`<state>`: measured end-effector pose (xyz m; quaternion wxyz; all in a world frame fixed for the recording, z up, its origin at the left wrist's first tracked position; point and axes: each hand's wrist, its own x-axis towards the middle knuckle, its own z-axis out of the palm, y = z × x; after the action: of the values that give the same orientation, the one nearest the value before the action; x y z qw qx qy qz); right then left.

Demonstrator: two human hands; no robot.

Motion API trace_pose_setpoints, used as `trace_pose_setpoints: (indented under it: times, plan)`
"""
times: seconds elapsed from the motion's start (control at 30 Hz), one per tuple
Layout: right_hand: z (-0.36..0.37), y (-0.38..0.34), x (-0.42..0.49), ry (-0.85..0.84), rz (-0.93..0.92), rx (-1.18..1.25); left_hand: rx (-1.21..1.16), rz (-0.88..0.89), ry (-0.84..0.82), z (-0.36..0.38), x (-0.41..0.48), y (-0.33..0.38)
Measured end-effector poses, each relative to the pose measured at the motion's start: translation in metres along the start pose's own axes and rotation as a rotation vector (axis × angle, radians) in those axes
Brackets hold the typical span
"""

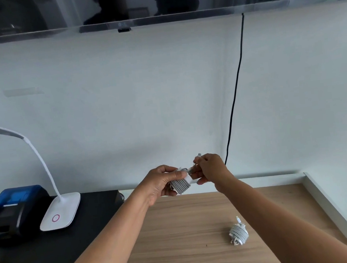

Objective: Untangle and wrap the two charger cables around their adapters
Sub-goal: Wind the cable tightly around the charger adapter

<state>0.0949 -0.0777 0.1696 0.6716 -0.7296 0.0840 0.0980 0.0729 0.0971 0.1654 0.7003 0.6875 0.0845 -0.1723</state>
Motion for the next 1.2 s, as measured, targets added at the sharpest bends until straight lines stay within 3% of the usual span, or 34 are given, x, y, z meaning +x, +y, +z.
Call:
trace_pose_setpoints:
  times: [0.37, 0.6, 0.77, 0.93, 1.2]
  plan:
    - [-0.042, 0.07, -0.015, -0.264, 0.161, -0.017, 0.085, -0.202, -0.051, 0.027, 0.005, -0.057]
    - [-0.049, 0.115, -0.024, -0.147, 0.228, -0.082, 0.013, -0.322, 0.085, 0.046, 0.015, -0.106]
    - [-0.052, 0.151, -0.024, -0.073, 0.281, -0.186, -0.067, -0.422, 0.037, 0.057, 0.018, -0.141]
    - [-0.05, 0.176, -0.02, -0.049, 0.297, -0.354, -0.148, -0.439, 0.065, 0.062, 0.019, -0.167]
    - [-0.034, 0.198, -0.019, -0.061, 0.224, -0.576, -0.054, -0.372, 0.197, 0.063, 0.023, -0.198]
